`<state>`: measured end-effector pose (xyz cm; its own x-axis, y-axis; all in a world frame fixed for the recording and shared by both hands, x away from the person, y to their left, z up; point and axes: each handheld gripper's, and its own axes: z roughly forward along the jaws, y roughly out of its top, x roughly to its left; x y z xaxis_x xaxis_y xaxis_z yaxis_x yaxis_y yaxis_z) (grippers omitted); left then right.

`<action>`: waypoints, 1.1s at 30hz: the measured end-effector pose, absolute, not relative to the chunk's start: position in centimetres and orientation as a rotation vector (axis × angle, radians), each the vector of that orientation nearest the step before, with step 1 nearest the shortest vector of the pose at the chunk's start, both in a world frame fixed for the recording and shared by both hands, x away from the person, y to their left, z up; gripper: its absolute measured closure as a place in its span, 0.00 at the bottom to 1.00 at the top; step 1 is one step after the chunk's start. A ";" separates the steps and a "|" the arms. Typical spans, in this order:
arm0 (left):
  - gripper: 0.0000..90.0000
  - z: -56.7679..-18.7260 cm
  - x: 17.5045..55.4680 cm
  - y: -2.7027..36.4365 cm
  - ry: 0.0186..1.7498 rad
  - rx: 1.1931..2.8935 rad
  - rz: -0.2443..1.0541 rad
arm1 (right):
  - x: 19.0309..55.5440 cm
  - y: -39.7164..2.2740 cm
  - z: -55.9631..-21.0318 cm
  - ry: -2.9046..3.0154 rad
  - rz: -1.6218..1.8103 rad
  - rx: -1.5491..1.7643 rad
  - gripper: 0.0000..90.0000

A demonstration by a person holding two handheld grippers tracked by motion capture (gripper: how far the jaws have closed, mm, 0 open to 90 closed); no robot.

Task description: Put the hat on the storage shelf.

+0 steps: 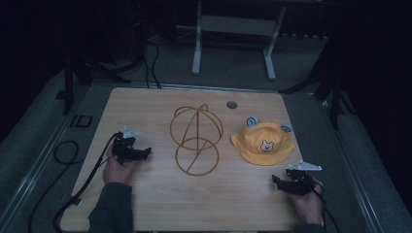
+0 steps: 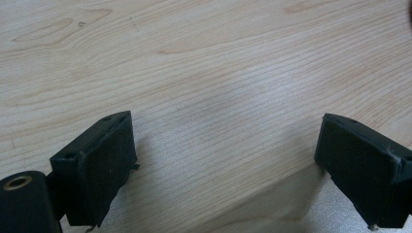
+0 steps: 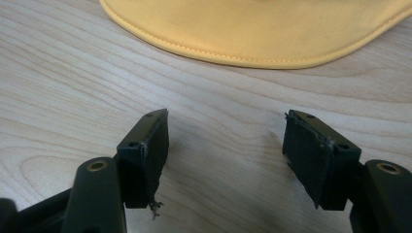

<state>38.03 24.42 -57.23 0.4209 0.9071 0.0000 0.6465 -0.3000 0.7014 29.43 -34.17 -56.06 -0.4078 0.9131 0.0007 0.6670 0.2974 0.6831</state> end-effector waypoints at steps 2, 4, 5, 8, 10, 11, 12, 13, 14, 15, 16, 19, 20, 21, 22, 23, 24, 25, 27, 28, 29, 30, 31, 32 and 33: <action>0.08 -57.2 38.0 24.4 1.310 2.051 0.536 | 29.4 -34.2 -56.1 2.181 0.862 1.417 0.37; 0.08 -57.2 38.0 24.4 1.310 2.050 0.535 | 29.4 -34.2 -56.1 2.181 0.863 1.417 0.37; 0.08 -57.2 38.0 24.4 1.309 2.050 0.536 | 29.4 -34.2 -56.1 2.182 0.863 1.416 0.37; 0.08 -57.2 38.0 24.4 1.309 2.051 0.536 | 29.5 -34.2 -56.0 2.198 0.853 1.415 0.35; 0.08 -57.2 38.0 24.4 1.310 2.050 0.536 | 29.5 -34.2 -55.9 2.207 0.846 1.415 0.32; 0.08 -57.2 38.0 24.4 1.309 2.050 0.536 | 29.6 -34.2 -55.9 2.225 0.839 1.410 0.30; 0.08 -57.2 38.0 24.4 1.310 2.050 0.536 | 29.7 -34.2 -55.7 2.275 0.818 1.386 0.27; 0.08 -57.2 38.0 24.4 1.309 2.050 0.536 | 29.7 -34.2 -55.6 2.290 0.810 1.382 0.27; 0.08 -57.2 38.0 24.4 1.309 2.051 0.536 | 29.8 -34.2 -55.6 2.301 0.807 1.376 0.28; 0.08 -57.2 38.0 24.4 1.309 2.051 0.536 | 29.8 -34.2 -55.5 2.323 0.801 1.363 0.28; 0.08 -57.2 38.0 24.4 1.309 2.051 0.536 | 29.8 -34.1 -55.4 2.343 0.793 1.352 0.29; 0.08 -57.2 38.0 24.4 1.309 2.050 0.536 | 29.8 -34.1 -55.2 2.385 0.778 1.326 0.30; 0.08 -57.2 38.0 24.4 1.309 2.051 0.536 | 29.8 -34.0 -55.0 2.419 0.762 1.299 0.30; 0.08 -57.2 38.0 24.4 1.309 2.051 0.536 | 29.8 -34.0 -55.0 2.419 0.762 1.299 0.30; 0.08 -57.2 38.0 24.4 1.309 2.051 0.536 | 29.7 -33.9 -54.9 2.431 0.750 1.282 0.30; 0.08 -57.2 38.0 24.4 1.309 2.051 0.536 | 29.7 -33.9 -54.9 2.431 0.750 1.282 0.30; 0.08 -57.2 38.0 24.4 1.309 2.051 0.536 | 29.7 -33.8 -54.3 2.452 0.716 1.237 0.30; 0.08 -57.2 38.0 24.4 1.309 2.051 0.536 | 29.7 -33.7 -54.0 2.463 0.708 1.222 0.30; 0.08 -57.2 38.0 24.4 1.309 2.052 0.536 | 29.8 -33.6 -53.3 2.470 0.692 1.194 0.30; 0.08 -57.2 38.0 24.4 1.309 2.052 0.536 | 29.8 -33.5 -52.9 2.477 0.692 1.176 0.30; 0.08 -57.2 38.0 24.4 1.308 2.051 0.536 | 29.8 -33.5 -52.6 2.486 0.692 1.160 0.30; 0.08 -57.2 38.0 24.4 1.308 2.052 0.536 | 29.9 -33.4 -52.2 2.494 0.691 1.150 0.30; 0.08 -57.2 38.0 24.4 1.309 2.051 0.536 | 29.9 -33.4 -51.9 2.505 0.689 1.134 0.30; 0.08 -57.2 38.0 24.4 1.308 2.052 0.536 | 30.0 -33.3 -51.6 2.513 0.683 1.120 0.30; 0.08 -57.2 38.0 24.4 1.310 2.048 0.536 | 30.0 -33.2 -51.4 2.521 0.679 1.106 0.30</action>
<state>38.03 24.40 -57.24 0.4196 0.9077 -0.0018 0.6465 -0.2975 0.7025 30.05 -33.23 -51.36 -0.6562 0.7497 -0.0852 0.6057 0.5907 0.5332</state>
